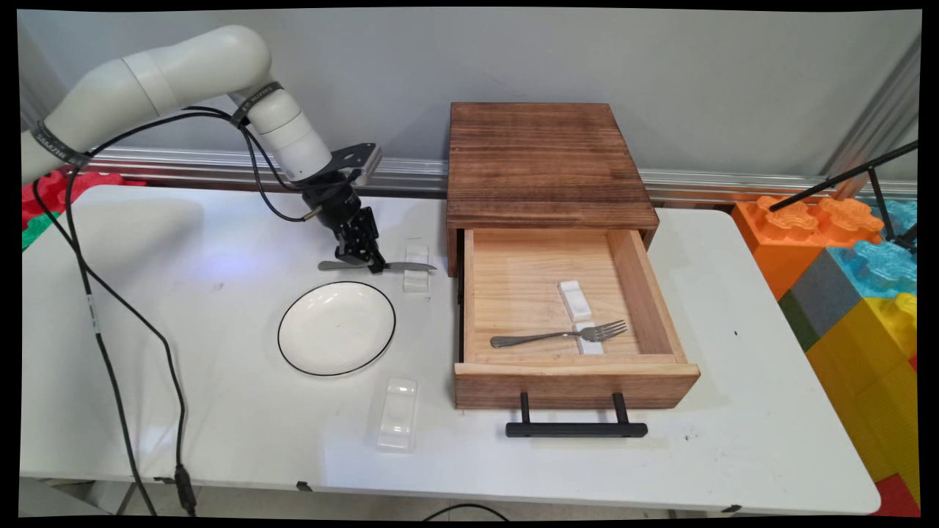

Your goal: Place the picked object into the drawer

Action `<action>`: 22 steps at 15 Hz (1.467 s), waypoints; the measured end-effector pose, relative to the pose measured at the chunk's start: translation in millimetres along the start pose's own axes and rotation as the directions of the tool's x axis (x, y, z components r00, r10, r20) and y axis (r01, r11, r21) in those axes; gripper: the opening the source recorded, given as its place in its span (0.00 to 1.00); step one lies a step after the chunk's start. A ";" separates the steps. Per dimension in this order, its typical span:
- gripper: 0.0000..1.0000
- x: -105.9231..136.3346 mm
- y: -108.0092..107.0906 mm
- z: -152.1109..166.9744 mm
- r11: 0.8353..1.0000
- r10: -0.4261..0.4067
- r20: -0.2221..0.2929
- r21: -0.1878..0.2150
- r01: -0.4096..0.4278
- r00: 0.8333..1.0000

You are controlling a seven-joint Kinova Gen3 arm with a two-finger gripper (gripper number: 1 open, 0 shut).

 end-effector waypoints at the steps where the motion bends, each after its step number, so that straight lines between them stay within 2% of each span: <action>1: 0.00 0.2 0.9 -1.8 1.000 0.000 -0.001 0.000 0.000 1.000; 6: 0.00 4.7 7.9 -21.3 1.000 -0.003 -0.018 0.005 0.003 1.000; 15: 0.00 14.3 34.9 -90.9 1.000 -0.004 -0.044 -0.001 0.004 0.999; 20: 0.00 39.5 53.8 -127.2 1.000 0.005 -0.067 -0.016 -0.006 0.998; 22: 0.00 64.2 64.6 -139.5 1.000 0.007 -0.089 -0.019 -0.008 0.996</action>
